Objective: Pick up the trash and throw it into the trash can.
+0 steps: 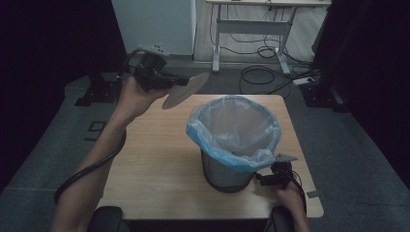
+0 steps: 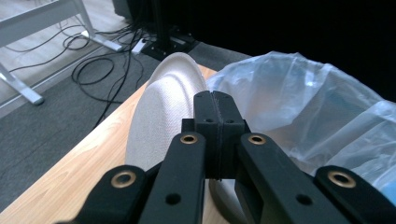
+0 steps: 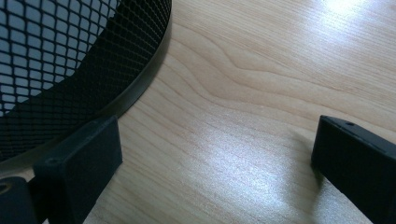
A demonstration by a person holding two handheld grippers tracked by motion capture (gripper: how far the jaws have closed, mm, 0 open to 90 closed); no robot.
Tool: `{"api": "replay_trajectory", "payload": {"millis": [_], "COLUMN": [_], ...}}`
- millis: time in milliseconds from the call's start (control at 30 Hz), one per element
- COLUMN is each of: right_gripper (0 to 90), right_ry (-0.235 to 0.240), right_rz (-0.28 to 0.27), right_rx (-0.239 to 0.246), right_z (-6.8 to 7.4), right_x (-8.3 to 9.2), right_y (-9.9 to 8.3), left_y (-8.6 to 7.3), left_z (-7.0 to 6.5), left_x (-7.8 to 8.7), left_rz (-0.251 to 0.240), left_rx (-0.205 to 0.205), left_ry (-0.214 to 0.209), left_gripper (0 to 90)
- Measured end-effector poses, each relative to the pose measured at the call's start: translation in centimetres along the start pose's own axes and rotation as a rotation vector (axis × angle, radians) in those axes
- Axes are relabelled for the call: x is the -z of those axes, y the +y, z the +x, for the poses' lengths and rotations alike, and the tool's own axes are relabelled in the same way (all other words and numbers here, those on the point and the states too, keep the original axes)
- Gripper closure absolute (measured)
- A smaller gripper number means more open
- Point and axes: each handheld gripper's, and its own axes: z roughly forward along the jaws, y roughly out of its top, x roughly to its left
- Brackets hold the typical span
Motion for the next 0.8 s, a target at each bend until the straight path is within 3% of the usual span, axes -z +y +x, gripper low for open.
{"api": "replay_trajectory", "payload": {"millis": [433, 533, 733, 800], "right_gripper": [1.3, 1.3, 1.3, 1.2], "right_ry": [0.000, 0.000, 0.000, 0.000], "right_rz": [0.000, 0.000, 0.000, 0.000], "right_rx": [0.000, 0.000, 0.000, 0.000], "right_z": [0.0, 0.0, 0.0, 0.0], "right_x": [0.0, 0.0, 0.0, 0.0], "right_y": [0.0, 0.0, 0.0, 0.0], "left_y": [2.2, 2.5, 2.4, 2.1], "left_z": [-3.1, -4.0, -5.4, -6.0], "left_x": [-1.5, -2.6, -4.3, -5.2], "left_rz": [-0.018, -0.017, -0.001, 0.002], "left_rx": [-0.047, -0.054, -0.073, -0.078], "left_ry": [-0.101, -0.154, -0.202, -0.235], "left_gripper": [90.0, 90.0, 90.0, 90.0]}}
